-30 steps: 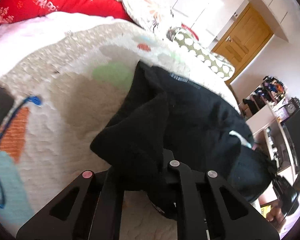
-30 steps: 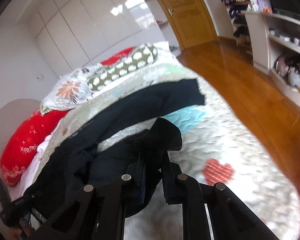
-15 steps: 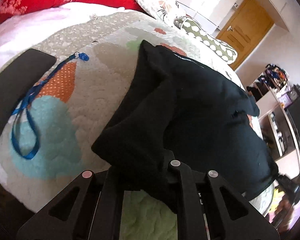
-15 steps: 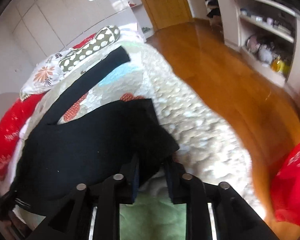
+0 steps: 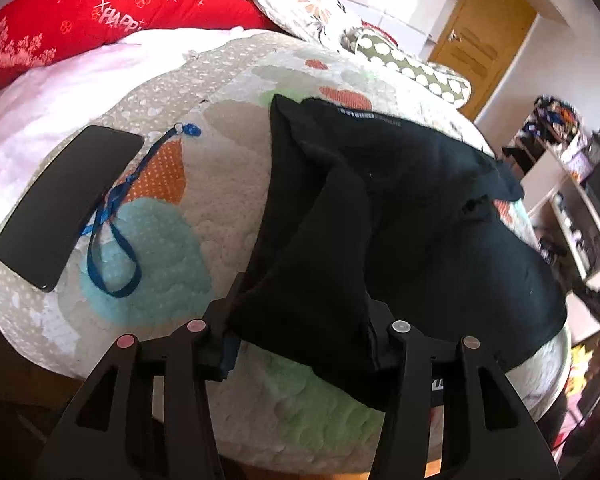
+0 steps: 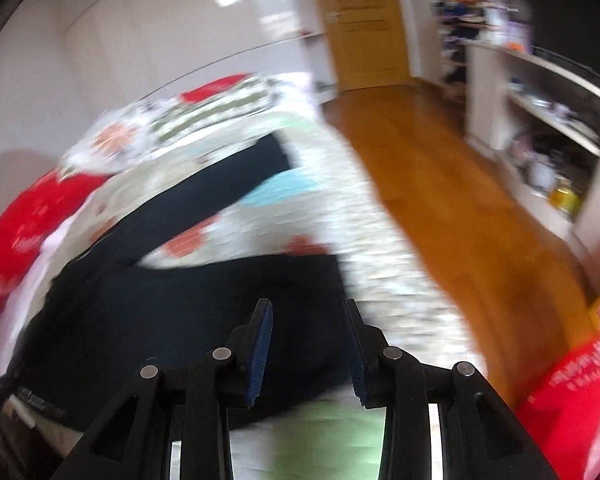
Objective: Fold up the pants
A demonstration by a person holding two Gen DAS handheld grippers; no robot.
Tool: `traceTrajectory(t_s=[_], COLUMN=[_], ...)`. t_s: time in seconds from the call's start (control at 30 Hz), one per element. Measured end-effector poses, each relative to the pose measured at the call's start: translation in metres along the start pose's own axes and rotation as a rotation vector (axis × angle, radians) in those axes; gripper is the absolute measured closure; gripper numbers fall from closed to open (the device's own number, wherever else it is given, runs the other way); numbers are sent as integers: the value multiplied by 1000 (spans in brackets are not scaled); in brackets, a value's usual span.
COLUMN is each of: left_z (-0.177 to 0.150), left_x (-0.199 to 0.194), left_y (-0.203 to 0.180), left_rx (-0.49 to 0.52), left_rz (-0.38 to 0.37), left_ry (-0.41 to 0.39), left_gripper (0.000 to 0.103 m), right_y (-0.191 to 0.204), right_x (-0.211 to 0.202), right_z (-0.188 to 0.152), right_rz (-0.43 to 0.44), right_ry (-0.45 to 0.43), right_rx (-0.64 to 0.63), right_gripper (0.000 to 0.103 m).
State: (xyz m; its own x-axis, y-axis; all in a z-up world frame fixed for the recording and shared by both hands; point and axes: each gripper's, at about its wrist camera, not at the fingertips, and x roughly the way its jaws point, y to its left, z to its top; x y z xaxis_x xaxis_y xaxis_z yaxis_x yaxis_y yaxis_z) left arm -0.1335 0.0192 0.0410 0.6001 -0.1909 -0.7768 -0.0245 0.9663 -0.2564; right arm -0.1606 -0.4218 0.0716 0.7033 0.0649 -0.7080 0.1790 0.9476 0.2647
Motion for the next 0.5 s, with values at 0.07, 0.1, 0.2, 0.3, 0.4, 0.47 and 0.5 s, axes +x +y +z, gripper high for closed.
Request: traceTrajectory(t_s=[0.07, 0.1, 0.2, 0.3, 0.4, 0.47, 0.5], left_z=[-2, -4, -6, -4, 1, 8, 13], left_x=[4, 6, 9, 3, -7, -16, -21], left_y=[3, 9, 22, 25, 21, 21, 22], left_rx=[3, -8, -50, -72, -51, -46, -49], left_rz=[8, 16, -38, -62, -46, -41, -27], left_ry=[18, 26, 42, 33, 5, -35, -66], left_gripper=[47, 43, 41, 41, 41, 41, 37], right_y=[17, 27, 60, 97, 136, 159, 169], right_x=[12, 20, 39, 49, 53, 58, 61], right_z=[-3, -4, -12, -19, -17, -18, -18], right_rz=[55, 79, 152, 211, 298, 313, 316], right_ry=[31, 50, 108, 144, 159, 157, 156], right_rx=[-21, -34, -92, -161, -234, -275, -297], right_gripper=[70, 70, 70, 70, 68, 63, 62])
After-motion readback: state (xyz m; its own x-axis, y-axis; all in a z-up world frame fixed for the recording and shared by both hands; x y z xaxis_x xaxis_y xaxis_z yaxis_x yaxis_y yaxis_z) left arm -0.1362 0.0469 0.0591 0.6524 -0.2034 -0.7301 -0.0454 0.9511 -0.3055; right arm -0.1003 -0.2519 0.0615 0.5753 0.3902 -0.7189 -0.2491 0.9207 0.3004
